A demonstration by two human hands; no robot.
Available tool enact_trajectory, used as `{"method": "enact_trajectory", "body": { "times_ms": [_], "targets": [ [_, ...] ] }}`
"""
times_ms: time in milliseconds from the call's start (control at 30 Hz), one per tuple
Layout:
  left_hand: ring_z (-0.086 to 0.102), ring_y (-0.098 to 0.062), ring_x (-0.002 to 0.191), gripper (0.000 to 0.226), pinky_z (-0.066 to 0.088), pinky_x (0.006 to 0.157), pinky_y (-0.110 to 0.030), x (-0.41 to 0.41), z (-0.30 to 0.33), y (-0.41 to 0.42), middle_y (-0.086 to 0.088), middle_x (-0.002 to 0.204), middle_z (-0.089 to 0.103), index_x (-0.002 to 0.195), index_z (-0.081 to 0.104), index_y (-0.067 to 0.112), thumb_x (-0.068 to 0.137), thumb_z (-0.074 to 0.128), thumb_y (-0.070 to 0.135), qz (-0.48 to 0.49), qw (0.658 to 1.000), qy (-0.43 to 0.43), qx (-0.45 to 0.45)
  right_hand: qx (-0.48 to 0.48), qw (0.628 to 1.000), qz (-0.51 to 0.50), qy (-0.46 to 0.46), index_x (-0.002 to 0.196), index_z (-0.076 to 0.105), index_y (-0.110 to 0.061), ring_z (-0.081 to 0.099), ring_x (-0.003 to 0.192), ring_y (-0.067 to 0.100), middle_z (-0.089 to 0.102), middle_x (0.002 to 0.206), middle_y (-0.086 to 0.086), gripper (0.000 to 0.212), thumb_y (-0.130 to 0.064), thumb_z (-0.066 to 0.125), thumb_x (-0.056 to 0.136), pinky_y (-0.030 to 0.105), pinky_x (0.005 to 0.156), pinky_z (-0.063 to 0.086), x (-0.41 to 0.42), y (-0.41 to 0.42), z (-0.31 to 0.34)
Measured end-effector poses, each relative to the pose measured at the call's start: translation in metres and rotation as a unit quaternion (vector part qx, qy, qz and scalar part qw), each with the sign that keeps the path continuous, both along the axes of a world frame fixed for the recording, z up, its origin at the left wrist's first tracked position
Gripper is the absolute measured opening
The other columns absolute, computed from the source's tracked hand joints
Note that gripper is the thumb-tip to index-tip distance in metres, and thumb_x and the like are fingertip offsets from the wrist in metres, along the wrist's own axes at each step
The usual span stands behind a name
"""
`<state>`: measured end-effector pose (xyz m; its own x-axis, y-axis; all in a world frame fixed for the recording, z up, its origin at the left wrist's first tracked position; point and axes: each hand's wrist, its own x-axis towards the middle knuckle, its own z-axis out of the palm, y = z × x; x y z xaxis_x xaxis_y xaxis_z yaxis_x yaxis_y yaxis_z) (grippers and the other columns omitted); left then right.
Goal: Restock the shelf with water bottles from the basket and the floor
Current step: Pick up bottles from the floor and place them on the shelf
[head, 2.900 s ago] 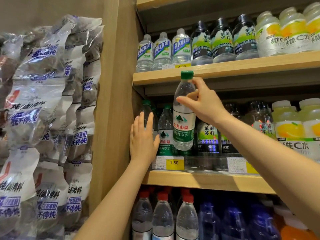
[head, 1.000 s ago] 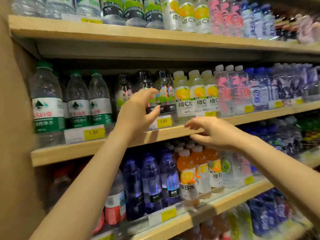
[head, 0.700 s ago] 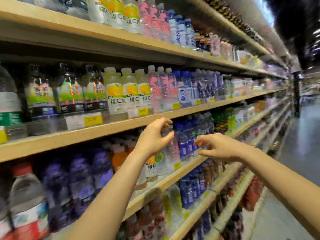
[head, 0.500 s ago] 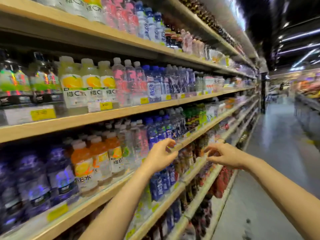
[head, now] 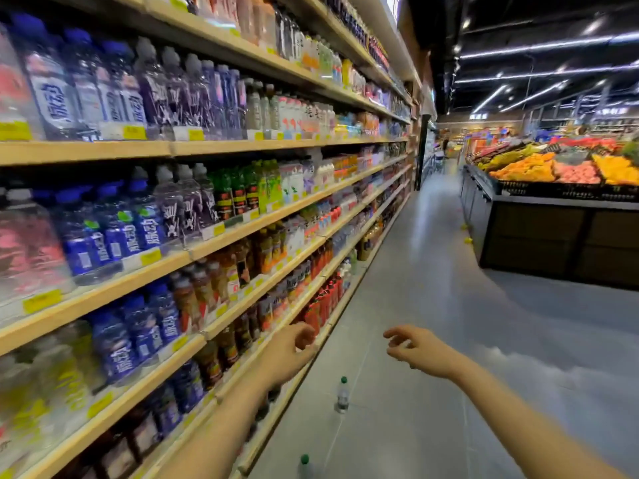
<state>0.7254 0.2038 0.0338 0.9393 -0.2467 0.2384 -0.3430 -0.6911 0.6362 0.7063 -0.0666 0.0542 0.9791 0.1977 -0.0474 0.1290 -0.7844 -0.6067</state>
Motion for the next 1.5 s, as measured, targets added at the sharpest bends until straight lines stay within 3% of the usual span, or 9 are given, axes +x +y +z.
{"method": "enact_trajectory", "body": {
  "times_ms": [67,200,400,567,867,1067,1233,1400,1500],
  "targets": [
    [0.054,0.004,0.077,0.022,0.039,0.061,-0.004,0.016,-0.029,-0.023,0.008,0.097,0.059,0.108,0.060,0.019,0.087,0.061,0.025,-0.003,1.000,0.024,0.003,0.001,1.000,-0.010,0.019,0.121,0.055,-0.022,0.058,0.085,0.013,0.057,0.104,-0.006,0.033,-0.030,0.057,0.089,0.024,0.078,0.046,0.011,-0.028,-0.025],
    [0.054,0.002,0.078,0.024,0.038,0.061,-0.002,0.049,-0.089,-0.055,0.007,0.099,0.059,0.110,0.060,0.018,0.087,0.060,0.023,-0.002,0.996,0.086,0.003,0.015,0.998,-0.017,0.061,0.116,0.055,-0.020,0.054,0.077,0.007,0.058,0.101,-0.002,0.028,-0.026,0.058,0.089,0.014,0.066,0.040,0.046,-0.070,-0.075],
    [0.057,-0.005,0.079,0.024,0.040,0.063,-0.003,0.126,-0.163,-0.076,0.003,0.099,0.062,0.108,0.061,0.015,0.086,0.063,0.024,0.013,0.988,0.156,-0.009,0.015,0.991,-0.020,0.132,0.113,0.055,-0.023,0.054,0.078,0.006,0.058,0.101,-0.004,0.024,-0.026,0.057,0.089,0.016,0.066,0.041,0.132,-0.112,-0.141],
    [0.059,-0.008,0.084,0.027,0.039,0.065,-0.005,0.205,-0.191,-0.090,0.006,0.096,0.063,0.106,0.059,0.023,0.085,0.064,0.038,0.049,0.978,0.202,-0.034,-0.003,0.982,-0.032,0.185,0.115,0.056,-0.021,0.055,0.087,0.014,0.059,0.104,-0.001,0.026,-0.026,0.056,0.090,0.025,0.078,0.044,0.209,-0.140,-0.173],
    [0.055,-0.007,0.073,0.021,0.040,0.062,-0.005,0.306,-0.231,-0.136,-0.001,0.093,0.063,0.102,0.058,0.021,0.085,0.066,0.028,0.093,0.960,0.256,-0.063,0.007,0.968,-0.033,0.247,0.120,0.055,-0.019,0.057,0.091,0.015,0.060,0.111,0.001,0.031,-0.028,0.055,0.091,0.026,0.078,0.046,0.326,-0.193,-0.230],
    [0.056,-0.009,0.075,0.020,0.039,0.062,-0.013,0.378,-0.265,-0.184,0.000,0.093,0.062,0.104,0.057,0.022,0.087,0.064,0.029,0.181,0.934,0.289,-0.108,0.013,0.950,-0.003,0.312,0.119,0.054,-0.018,0.060,0.092,0.018,0.059,0.111,0.006,0.029,-0.027,0.054,0.091,0.023,0.071,0.051,0.439,-0.234,-0.270],
    [0.056,-0.010,0.075,0.018,0.040,0.060,-0.012,0.430,-0.285,-0.218,-0.001,0.093,0.062,0.105,0.058,0.020,0.088,0.062,0.026,0.282,0.895,0.311,-0.149,0.029,0.945,0.016,0.327,0.118,0.051,-0.015,0.056,0.078,0.013,0.057,0.101,0.009,0.028,-0.021,0.054,0.091,0.020,0.062,0.046,0.552,-0.258,-0.281],
    [0.058,-0.012,0.075,0.018,0.046,0.068,-0.021,0.459,-0.319,-0.230,0.002,0.088,0.061,0.105,0.059,0.016,0.088,0.062,0.022,0.369,0.845,0.340,-0.184,-0.008,0.935,0.083,0.344,0.121,0.050,-0.014,0.055,0.081,0.014,0.057,0.100,0.006,0.032,-0.024,0.055,0.091,0.021,0.066,0.045,0.644,-0.253,-0.313],
    [0.060,-0.009,0.082,0.019,0.043,0.065,-0.014,0.470,-0.340,-0.224,0.001,0.095,0.062,0.105,0.056,0.022,0.087,0.064,0.024,0.409,0.817,0.356,-0.196,-0.028,0.928,0.109,0.355,0.121,0.051,-0.013,0.054,0.083,0.017,0.057,0.103,0.009,0.031,-0.021,0.055,0.091,0.024,0.070,0.044,0.691,-0.230,-0.337]
  ]
}}
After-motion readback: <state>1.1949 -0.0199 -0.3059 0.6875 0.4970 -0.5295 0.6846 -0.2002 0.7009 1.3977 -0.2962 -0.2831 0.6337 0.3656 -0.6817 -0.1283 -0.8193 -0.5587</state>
